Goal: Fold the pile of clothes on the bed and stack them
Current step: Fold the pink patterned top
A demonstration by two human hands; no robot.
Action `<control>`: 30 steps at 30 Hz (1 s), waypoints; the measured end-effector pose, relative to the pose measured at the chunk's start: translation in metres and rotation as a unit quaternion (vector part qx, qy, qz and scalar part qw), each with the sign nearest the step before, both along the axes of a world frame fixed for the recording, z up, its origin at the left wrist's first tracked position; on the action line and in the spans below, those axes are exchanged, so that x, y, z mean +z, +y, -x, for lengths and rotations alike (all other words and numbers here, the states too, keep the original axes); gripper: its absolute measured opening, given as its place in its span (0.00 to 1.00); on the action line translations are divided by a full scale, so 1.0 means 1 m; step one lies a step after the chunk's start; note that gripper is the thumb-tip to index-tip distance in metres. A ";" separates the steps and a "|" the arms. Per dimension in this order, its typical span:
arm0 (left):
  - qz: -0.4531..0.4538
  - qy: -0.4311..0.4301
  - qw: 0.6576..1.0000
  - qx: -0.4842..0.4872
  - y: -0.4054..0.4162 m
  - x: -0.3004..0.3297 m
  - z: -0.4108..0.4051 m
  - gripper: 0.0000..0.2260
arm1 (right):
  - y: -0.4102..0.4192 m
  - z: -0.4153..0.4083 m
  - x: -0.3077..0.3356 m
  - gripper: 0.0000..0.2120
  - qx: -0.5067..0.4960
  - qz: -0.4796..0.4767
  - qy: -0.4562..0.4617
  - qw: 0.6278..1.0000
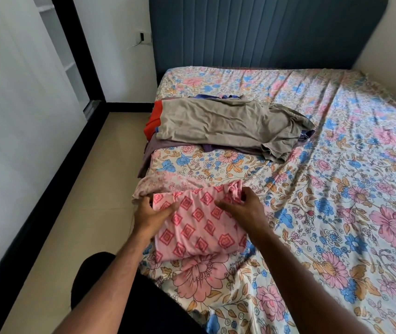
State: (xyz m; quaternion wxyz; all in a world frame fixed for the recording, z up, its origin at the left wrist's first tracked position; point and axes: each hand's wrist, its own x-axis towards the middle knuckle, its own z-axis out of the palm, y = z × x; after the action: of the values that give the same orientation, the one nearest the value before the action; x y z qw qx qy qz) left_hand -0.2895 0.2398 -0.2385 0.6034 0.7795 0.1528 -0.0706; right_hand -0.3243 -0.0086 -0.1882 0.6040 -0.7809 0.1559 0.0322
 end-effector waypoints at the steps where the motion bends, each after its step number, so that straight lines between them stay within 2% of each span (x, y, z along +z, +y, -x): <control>1: 0.034 0.015 0.999 -0.017 0.003 -0.001 -0.001 0.25 | 0.001 -0.001 0.001 0.23 -0.007 0.003 -0.003 1.000; 4: 0.157 0.057 0.985 -0.038 0.010 0.000 -0.005 0.29 | 0.005 -0.005 0.004 0.21 -0.012 0.028 -0.015 0.999; 6: 0.194 0.071 0.977 -0.046 0.009 0.006 -0.002 0.29 | 0.008 -0.004 0.007 0.21 0.002 0.051 -0.024 0.998; 9: 0.200 0.091 0.972 -0.080 0.011 0.011 0.002 0.29 | 0.009 -0.007 0.008 0.25 0.017 0.058 -0.002 0.998; 11: 0.200 0.094 0.970 -0.097 0.014 0.013 0.004 0.29 | 0.008 -0.012 0.009 0.26 0.019 0.014 0.041 0.999; 15: 0.202 0.050 0.967 -0.149 0.025 0.020 0.010 0.33 | -0.002 -0.013 0.023 0.17 0.069 -0.048 0.070 0.994; 18: 0.193 0.002 0.962 -0.195 0.028 0.047 0.007 0.35 | -0.018 -0.012 0.043 0.12 0.101 -0.071 0.026 0.992; 20: 0.179 -0.052 0.958 -0.217 0.023 0.076 -0.001 0.33 | -0.031 -0.017 0.061 0.11 0.110 -0.079 -0.047 0.990; 23: 0.117 -0.191 0.953 -0.204 0.004 0.115 -0.021 0.28 | -0.047 -0.025 0.089 0.15 0.099 -0.080 -0.209 0.970; 26: 0.034 -0.347 0.915 -0.203 -0.020 0.121 -0.021 0.24 | -0.066 -0.021 0.098 0.15 0.107 -0.001 -0.344 0.933; 28: -0.101 -0.399 0.885 -0.217 -0.030 0.095 -0.006 0.20 | -0.081 -0.005 0.078 0.14 0.160 0.096 -0.355 0.916; 29: -0.202 -0.397 0.861 -0.245 -0.034 0.075 0.006 0.20 | -0.091 0.008 0.059 0.14 0.196 0.148 -0.318 0.916; 30: -0.306 -0.359 0.831 -0.294 -0.034 0.055 0.018 0.22 | -0.101 0.020 0.035 0.16 0.238 0.193 -0.258 0.916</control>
State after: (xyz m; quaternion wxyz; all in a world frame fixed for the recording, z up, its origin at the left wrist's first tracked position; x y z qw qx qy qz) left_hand -0.3074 0.2062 -0.1831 0.2968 0.9031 -0.2968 0.0905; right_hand -0.3447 -0.1095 -0.1532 0.4356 -0.8774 -0.1923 -0.0582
